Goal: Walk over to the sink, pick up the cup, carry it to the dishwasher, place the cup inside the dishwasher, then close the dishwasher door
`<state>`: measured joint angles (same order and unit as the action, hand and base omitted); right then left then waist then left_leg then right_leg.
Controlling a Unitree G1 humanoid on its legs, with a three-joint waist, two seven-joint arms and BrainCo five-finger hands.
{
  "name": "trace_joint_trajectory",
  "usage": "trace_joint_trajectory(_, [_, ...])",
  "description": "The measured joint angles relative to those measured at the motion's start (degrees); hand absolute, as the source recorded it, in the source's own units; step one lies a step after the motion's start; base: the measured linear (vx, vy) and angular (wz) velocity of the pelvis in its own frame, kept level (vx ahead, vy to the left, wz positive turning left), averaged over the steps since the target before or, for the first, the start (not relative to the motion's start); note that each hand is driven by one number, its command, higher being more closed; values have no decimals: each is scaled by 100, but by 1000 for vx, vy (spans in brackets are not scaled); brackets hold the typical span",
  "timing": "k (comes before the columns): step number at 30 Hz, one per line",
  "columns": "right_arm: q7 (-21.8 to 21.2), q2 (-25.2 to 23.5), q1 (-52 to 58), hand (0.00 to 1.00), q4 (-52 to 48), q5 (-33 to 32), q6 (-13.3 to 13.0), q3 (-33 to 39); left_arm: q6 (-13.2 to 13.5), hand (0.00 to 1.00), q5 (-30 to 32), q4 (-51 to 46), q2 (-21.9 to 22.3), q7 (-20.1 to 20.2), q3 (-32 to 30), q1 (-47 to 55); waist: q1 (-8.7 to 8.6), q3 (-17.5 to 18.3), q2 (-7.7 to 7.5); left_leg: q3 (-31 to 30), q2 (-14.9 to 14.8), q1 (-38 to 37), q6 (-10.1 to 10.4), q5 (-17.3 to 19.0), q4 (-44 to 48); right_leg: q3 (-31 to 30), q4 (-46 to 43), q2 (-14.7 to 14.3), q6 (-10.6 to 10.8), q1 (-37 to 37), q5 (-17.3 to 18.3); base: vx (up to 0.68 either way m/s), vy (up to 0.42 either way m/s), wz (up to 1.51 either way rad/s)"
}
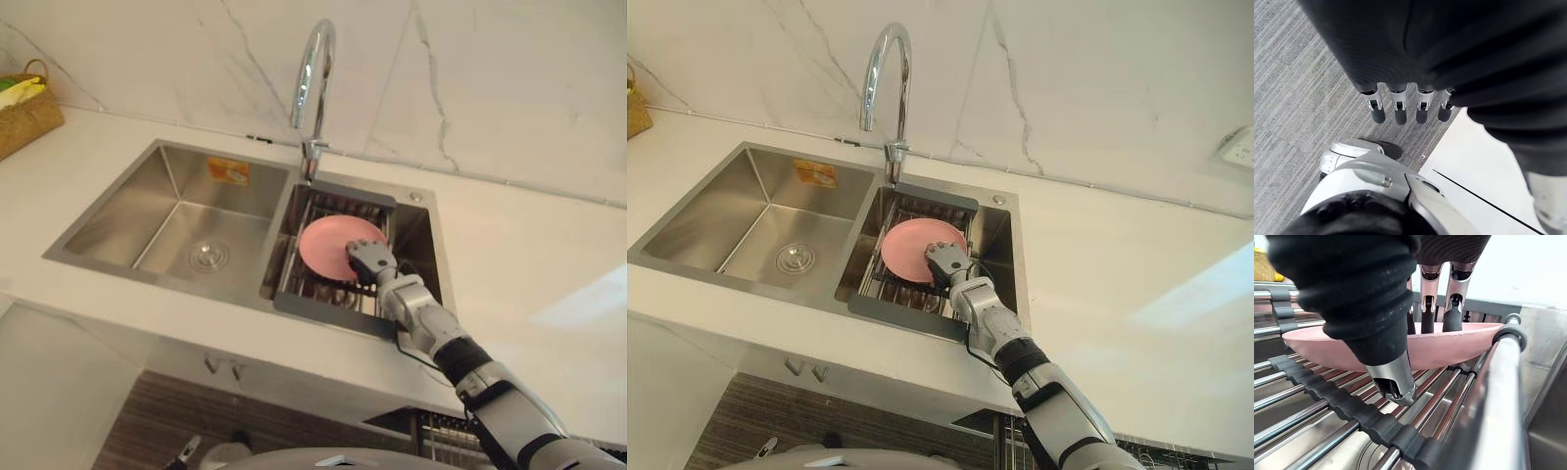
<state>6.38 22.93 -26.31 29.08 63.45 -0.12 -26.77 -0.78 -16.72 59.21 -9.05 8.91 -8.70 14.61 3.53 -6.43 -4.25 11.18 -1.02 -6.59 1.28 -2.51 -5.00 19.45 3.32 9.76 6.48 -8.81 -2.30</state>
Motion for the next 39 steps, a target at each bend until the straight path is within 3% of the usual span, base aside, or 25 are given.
trace_joint_trajectory(8, [311,44,93,100,-154,-61,-45,56,112,0,0,-21,-1,0,1,4,-37,-13,-16,30,-8,39,5,0,1,-16,-2,0,4,37,-2,0,0,0])
trace_joint_trajectory(24, [597,593,592,100,-1308,-706,-631,686,342,0,-16,-169,105,-6,-15,81,-169,-73,97,137,-9,-21,-24,1,5,-172,-20,-4,76,94,-67,-2,-4,-5])
trace_joint_trajectory(35, [818,726,678,100,-1738,-1052,-694,798,431,0,-86,-166,131,-17,-9,165,-227,-73,180,140,-14,-30,-25,-5,4,-177,-21,-6,62,96,-79,-24,1,-1])
trace_joint_trajectory(39, [962,719,775,100,-1744,-1452,-645,975,436,0,-120,-162,134,-27,-8,188,-216,-65,193,134,-11,-29,-35,-12,5,-177,-17,-6,64,95,-86,0,0,0])
